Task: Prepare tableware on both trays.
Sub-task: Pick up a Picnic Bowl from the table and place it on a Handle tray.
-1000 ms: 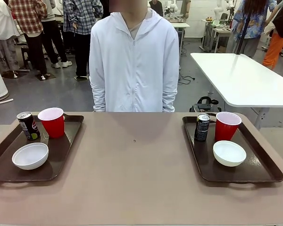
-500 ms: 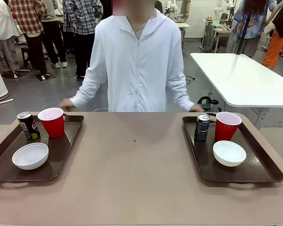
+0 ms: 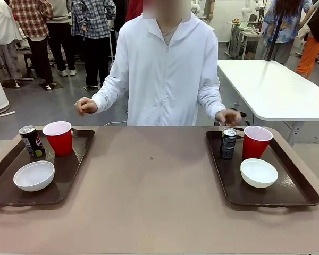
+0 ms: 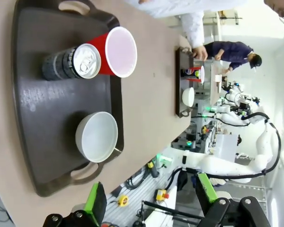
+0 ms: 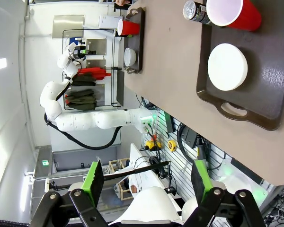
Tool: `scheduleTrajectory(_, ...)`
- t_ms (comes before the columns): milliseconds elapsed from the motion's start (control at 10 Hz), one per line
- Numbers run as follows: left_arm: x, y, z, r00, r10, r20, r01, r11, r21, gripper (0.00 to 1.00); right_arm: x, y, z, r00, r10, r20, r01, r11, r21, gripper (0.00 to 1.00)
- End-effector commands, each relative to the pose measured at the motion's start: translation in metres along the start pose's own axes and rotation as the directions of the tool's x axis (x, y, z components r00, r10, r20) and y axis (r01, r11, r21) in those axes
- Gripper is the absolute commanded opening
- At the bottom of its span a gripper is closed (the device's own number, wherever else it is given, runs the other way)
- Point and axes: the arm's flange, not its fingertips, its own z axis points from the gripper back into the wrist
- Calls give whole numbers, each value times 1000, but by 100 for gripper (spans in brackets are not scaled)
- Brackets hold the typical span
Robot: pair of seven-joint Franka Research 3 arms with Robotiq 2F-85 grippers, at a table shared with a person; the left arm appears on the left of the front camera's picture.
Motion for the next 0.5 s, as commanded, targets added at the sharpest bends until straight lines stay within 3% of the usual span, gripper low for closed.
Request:
scheduleTrajectory(0,1,0,-1,1000,-3,25,3,1000,-8,100,-3,-1,-4,1000,5,-1,-6,1000,-13,96)
scheduleTrajectory(400,1,0,-1,1000,-3,25,3,1000,-8,100,-3,-1,-4,1000,5,-1,-6,1000,-13,96)
